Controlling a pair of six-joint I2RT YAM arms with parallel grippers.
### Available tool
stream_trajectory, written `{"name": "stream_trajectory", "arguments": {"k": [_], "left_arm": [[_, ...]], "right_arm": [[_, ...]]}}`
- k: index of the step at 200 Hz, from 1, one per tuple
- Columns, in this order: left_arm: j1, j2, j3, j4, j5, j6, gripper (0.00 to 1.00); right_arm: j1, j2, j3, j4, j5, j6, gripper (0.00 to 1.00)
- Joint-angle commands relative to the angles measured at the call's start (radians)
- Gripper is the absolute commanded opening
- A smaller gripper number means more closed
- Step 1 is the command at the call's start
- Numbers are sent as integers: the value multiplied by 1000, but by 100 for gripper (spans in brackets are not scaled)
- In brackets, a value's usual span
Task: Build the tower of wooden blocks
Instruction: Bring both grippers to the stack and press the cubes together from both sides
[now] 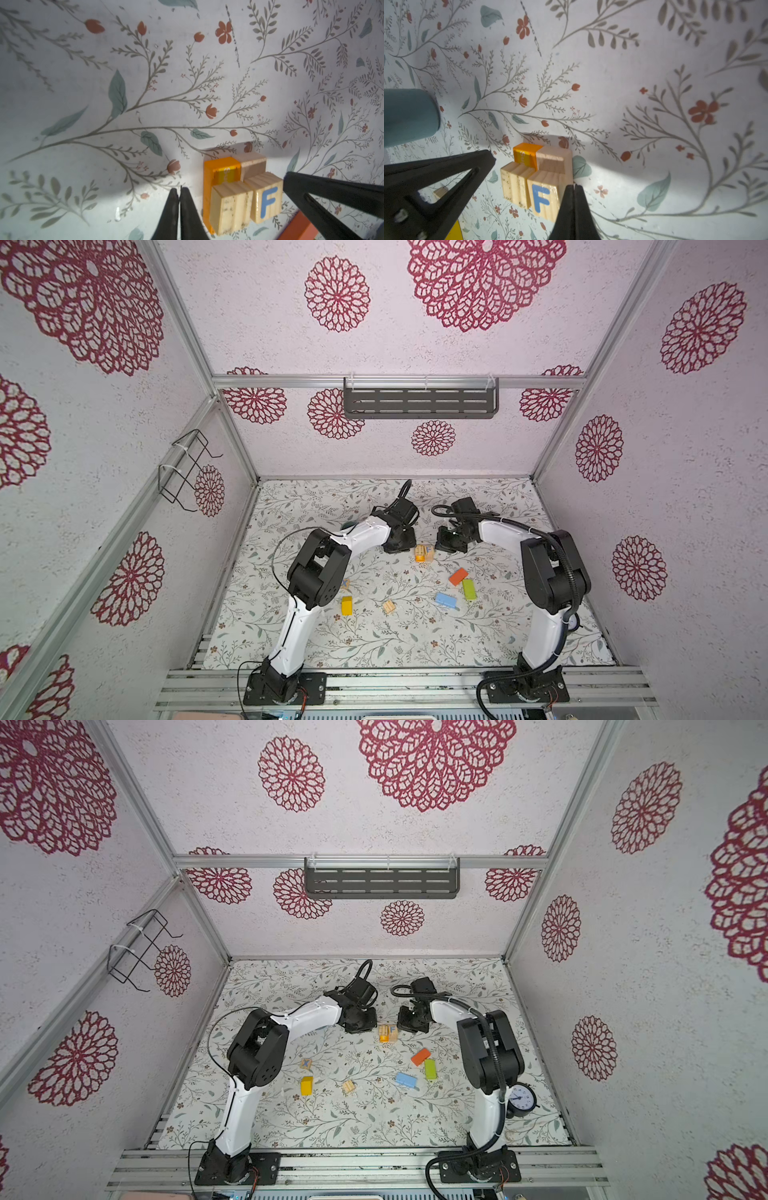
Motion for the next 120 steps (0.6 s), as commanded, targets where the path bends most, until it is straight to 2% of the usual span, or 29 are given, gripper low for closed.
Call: {"name": "stream_trajectory", "arguments": {"k": [1, 120], "left_arm": [[-13, 20, 18, 18, 12, -17, 7], [-30, 25, 30, 25, 33, -29, 4]], "right_arm": [[-1, -4, -1, 5, -24, 10, 0], [14, -3, -14, 16, -36, 14, 0]]}}
